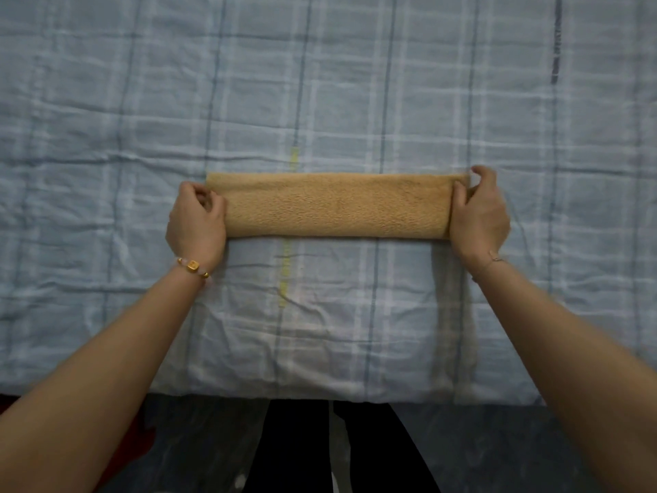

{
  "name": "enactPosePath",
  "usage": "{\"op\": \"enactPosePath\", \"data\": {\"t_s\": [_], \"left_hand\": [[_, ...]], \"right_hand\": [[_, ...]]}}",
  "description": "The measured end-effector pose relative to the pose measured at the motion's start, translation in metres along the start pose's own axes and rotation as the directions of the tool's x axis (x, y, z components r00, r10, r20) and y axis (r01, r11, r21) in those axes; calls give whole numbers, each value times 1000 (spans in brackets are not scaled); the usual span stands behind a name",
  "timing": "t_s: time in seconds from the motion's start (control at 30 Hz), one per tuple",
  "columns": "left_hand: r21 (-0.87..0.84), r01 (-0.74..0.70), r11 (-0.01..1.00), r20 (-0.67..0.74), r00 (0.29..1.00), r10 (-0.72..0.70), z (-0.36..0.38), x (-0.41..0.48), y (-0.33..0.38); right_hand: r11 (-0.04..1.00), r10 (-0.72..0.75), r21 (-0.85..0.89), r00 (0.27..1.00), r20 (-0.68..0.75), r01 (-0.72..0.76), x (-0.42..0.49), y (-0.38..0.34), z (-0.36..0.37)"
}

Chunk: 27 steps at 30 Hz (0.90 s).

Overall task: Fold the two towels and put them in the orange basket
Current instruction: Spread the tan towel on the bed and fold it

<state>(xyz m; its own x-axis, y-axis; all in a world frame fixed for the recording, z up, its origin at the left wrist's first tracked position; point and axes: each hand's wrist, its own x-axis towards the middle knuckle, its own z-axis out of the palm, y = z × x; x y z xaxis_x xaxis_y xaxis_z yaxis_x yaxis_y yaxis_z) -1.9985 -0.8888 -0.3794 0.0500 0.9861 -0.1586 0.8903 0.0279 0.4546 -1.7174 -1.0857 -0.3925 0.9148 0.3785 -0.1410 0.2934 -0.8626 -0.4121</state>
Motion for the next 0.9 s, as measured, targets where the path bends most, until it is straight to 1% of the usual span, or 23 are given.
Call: {"op": "enactPosePath", "data": {"t_s": [0.03, 0.07, 0.1, 0.13, 0.17, 0.2, 0.23, 0.27, 0.3, 0.33, 0.37, 0.43, 0.57, 0.67, 0.7, 0.8, 0.9], "left_hand": [[76, -38, 996, -63, 997, 43, -2, -2, 4], [133, -106, 985, -132, 984, 124, -3, -7, 10], [156, -221, 963, -191, 950, 248, -3, -15, 16], [160, -380, 911, -220, 886, 408, 0, -24, 23], [165, -541, 825, -203, 799, 565, 7, -35, 29], [168, -662, 730, -139, 718, 682, 16, -47, 35], [169, -736, 655, -45, 659, 751, 27, -60, 40], [171, -778, 604, 49, 619, 784, 37, -70, 45], [181, -797, 576, 128, 599, 790, 45, -76, 50], [198, -800, 567, 189, 599, 778, 51, -80, 53], [221, -790, 571, 235, 612, 756, 56, -78, 54], [265, -773, 576, 283, 633, 720, 62, -70, 50], [281, -806, 522, 333, 592, 734, 59, -52, 28], [300, -789, 536, 330, 613, 718, 44, -33, 7], [303, -794, 527, 338, 606, 720, 38, -26, -1], [289, -827, 482, 391, 562, 729, 24, -11, -20], [294, -847, 442, 426, 530, 733, 15, -4, -25]], "right_hand": [[1000, -7, -25, 997, -78, 5, -4, -3, 0], [998, -36, -47, 985, -166, 29, -10, -7, -1], [995, -90, -57, 966, -243, 78, -18, -12, -2], [984, -176, -58, 940, -294, 166, -27, -17, -1], [956, -291, -56, 903, -315, 289, -39, -23, 1], [901, -425, -50, 852, -306, 431, -52, -29, 7], [828, -549, -43, 793, -263, 559, -66, -34, 15], [764, -639, -42, 744, -195, 644, -77, -39, 23], [724, -688, -53, 716, -117, 688, -86, -44, 31], [714, -700, -77, 713, -45, 696, -91, -48, 39], [723, -686, -104, 727, 11, 683, -92, -50, 44], [744, -646, -151, 759, 82, 650, -86, -50, 51], [753, -607, -210, 781, 145, 624, -68, -27, 48], [799, -530, -231, 832, 164, 555, -53, -1, 37], [804, -518, -238, 838, 173, 545, -48, 6, 34], [801, -505, -254, 840, 198, 542, -43, 15, 30], [822, -476, -239, 854, 212, 517, -45, 10, 31]]}}
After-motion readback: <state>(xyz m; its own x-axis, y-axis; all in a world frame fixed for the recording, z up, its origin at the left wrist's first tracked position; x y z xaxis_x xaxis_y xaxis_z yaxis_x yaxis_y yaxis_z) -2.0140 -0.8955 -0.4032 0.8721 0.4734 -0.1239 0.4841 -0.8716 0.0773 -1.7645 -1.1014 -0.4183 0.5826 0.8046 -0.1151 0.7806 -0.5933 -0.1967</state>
